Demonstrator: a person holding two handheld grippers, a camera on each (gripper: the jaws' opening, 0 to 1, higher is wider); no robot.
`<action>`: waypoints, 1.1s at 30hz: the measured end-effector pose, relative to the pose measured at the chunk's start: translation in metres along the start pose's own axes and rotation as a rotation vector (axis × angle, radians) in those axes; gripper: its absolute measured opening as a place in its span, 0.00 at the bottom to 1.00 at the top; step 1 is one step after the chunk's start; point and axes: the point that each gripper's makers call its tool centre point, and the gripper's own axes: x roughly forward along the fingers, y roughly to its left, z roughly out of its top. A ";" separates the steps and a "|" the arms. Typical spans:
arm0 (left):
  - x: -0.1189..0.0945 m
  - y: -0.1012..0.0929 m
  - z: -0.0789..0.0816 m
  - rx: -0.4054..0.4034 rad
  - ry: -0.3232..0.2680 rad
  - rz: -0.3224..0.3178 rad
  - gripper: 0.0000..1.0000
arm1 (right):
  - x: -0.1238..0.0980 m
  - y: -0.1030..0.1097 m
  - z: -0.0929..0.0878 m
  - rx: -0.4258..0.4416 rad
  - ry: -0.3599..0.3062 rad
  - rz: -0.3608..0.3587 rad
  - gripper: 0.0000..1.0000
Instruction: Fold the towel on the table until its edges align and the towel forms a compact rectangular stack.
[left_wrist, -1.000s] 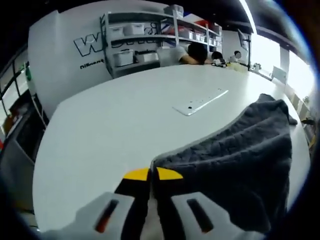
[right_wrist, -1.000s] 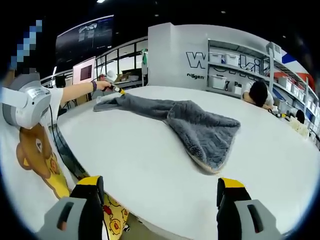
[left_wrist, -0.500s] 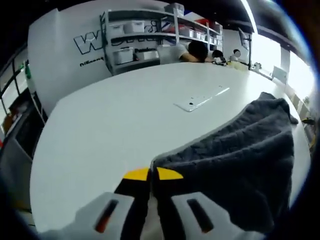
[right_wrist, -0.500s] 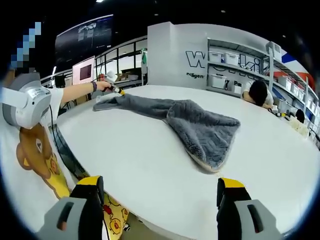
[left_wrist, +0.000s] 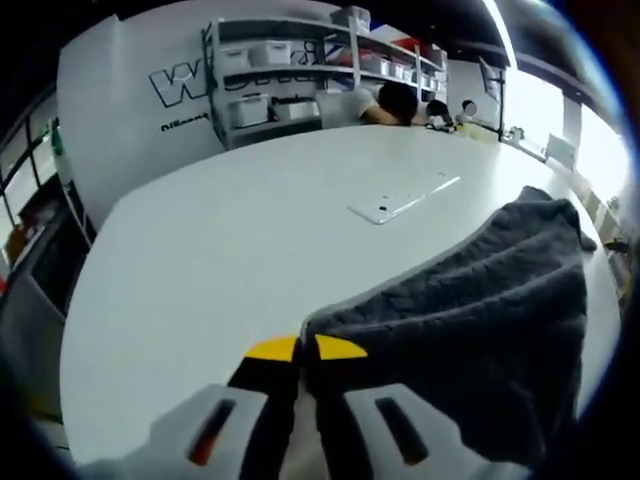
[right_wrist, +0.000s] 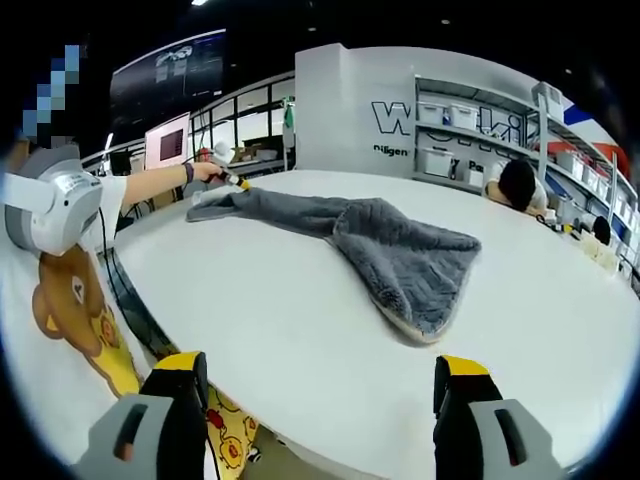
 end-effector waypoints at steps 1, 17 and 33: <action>0.000 0.000 0.000 -0.001 0.000 0.000 0.06 | 0.000 0.000 0.000 0.000 0.000 0.000 0.98; -0.014 0.010 0.007 -0.061 -0.050 0.025 0.16 | -0.002 0.000 0.000 -0.004 -0.011 0.006 0.98; -0.053 -0.016 0.017 -0.104 -0.240 -0.038 0.25 | -0.004 0.006 0.001 -0.016 -0.032 0.018 0.98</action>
